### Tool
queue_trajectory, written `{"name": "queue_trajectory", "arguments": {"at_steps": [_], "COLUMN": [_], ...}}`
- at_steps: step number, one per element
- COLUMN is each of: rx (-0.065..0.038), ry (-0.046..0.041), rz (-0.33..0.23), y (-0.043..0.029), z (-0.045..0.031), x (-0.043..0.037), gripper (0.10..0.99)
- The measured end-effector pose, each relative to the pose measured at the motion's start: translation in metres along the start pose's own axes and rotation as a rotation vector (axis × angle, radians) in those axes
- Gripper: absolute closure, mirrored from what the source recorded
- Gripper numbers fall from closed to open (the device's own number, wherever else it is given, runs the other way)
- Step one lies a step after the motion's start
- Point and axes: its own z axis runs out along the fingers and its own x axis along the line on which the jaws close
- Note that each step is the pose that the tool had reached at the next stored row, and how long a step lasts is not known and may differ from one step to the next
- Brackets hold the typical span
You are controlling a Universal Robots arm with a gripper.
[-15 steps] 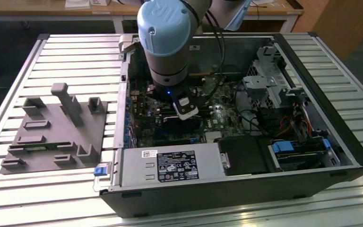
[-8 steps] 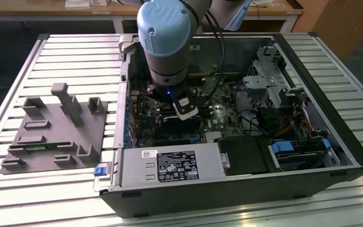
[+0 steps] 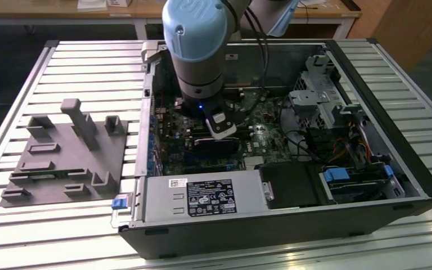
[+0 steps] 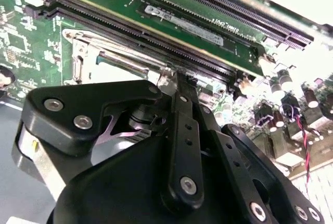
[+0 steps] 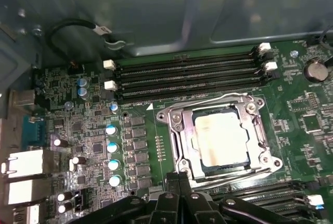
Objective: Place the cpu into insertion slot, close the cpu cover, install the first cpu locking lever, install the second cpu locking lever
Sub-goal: 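Install the second cpu locking lever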
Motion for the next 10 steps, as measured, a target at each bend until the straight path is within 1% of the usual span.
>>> {"name": "queue_trajectory", "arguments": {"at_steps": [8, 9, 10], "rx": [0.000, 0.000, 0.004], "ry": [-0.0010, -0.0011, -0.0019], "rz": [0.000, 0.000, -0.001], "y": [0.0064, 0.0070, 0.0075], "z": [-0.0195, -0.0214, -0.0224], "x": [-0.0009, -0.0010, -0.0010], "gripper": [0.980, 0.980, 0.980]}}
